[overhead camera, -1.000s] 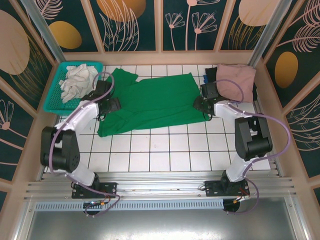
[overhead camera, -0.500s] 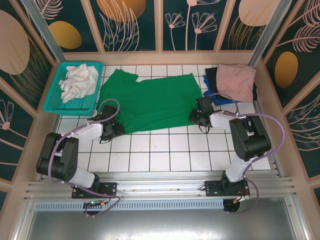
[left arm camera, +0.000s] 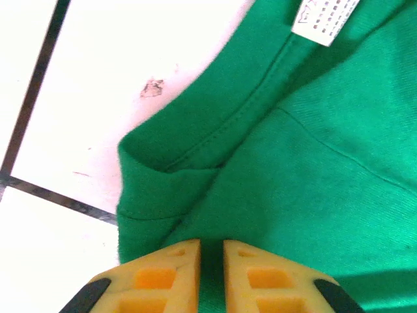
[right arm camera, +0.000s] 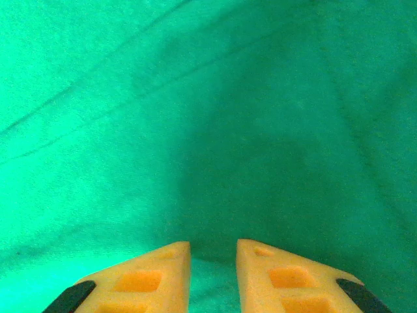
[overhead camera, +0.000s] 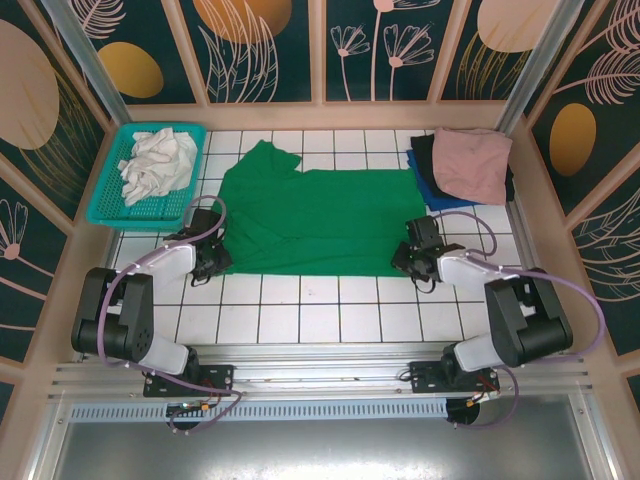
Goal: Fold and stack the t-shirts
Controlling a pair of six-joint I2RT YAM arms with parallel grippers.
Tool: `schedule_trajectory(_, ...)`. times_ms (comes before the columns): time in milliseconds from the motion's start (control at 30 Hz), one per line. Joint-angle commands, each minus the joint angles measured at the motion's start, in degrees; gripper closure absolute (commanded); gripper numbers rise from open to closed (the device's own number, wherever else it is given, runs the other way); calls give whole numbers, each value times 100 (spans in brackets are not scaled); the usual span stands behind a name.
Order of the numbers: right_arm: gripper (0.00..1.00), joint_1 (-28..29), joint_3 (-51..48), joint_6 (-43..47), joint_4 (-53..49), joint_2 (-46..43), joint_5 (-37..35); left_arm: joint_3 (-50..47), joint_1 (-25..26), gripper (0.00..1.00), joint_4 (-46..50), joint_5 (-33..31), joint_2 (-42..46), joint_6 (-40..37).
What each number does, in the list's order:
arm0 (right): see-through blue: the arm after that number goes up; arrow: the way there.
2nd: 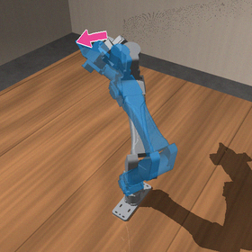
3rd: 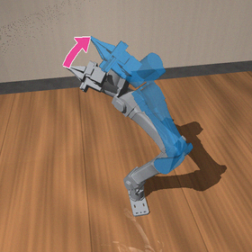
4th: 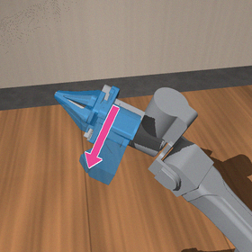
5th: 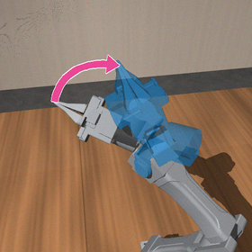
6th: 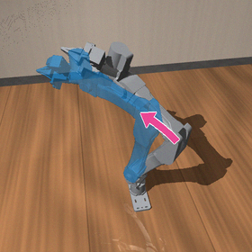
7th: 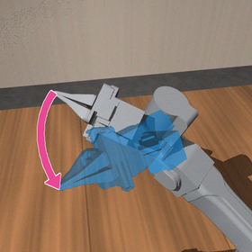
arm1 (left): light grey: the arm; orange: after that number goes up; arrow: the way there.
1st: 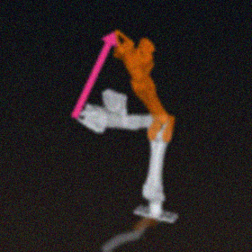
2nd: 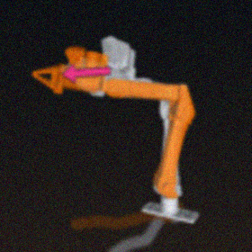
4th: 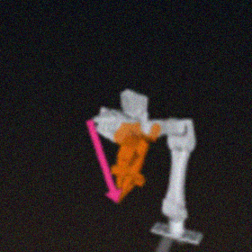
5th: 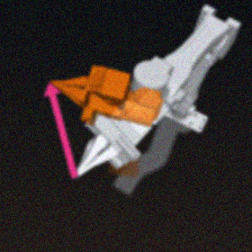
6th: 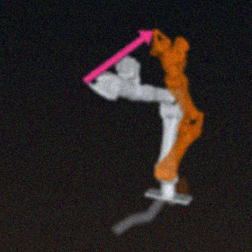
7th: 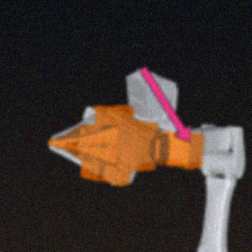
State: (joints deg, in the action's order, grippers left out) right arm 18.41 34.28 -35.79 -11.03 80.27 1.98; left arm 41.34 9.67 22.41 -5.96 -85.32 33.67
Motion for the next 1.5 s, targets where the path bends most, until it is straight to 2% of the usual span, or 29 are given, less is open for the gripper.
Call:
schedule_trajectory(0, 72, -10, -2, -139, -798, -480, -183, -8, -46, 82, 319, -314, 36, -41)
schedule_trajectory(67, 69, -62, 182, -18, -882, -608, -308, 27, -48, 76, 390, -378, 96, -20)
schedule_trajectory(100, 68, -112, 283, 65, -900, -573, -379, 49, -46, 69, 395, -368, 157, -6)
schedule_trajectory(133, 68, -183, 394, 167, -918, -496, -422, 66, -40, 59, 433, -378, 231, 3)
schedule_trajectory(167, 67, -246, 504, 253, -927, -386, -499, 111, -43, 54, 486, -397, 310, 8)
schedule_trajectory(367, 65, -560, 1101, 646, -587, 396, -533, 553, -20, 37, 525, 10, 468, -172)
schedule_trajectory(600, 63, -694, 1597, 816, -325, 1207, -585, 1393, 138, 32, 347, 289, -403, -347)
schedule_trajectory(700, 62, -699, 1722, 870, -310, 1425, -645, 1877, 157, 28, 275, 214, -786, -464)
schedule_trajectory(833, 62, -708, 1822, 881, -356, 1577, -723, 2588, 151, 29, 334, 198, -1621, -598)
schedule_trajectory(1033, 64, -721, 1767, 896, -304, 1605, -680, 3163, 78, 34, 285, 69, -2481, -629)
schedule_trajectory(1167, 67, -734, 1724, 907, -295, 1549, -683, 3290, 52, 36, 191, -6, -2693, -577)
schedule_trajectory(1467, 73, -751, 1542, 912, -177, 1511, -629, 3703, 9, 52, 310, -277, -2982, -606)
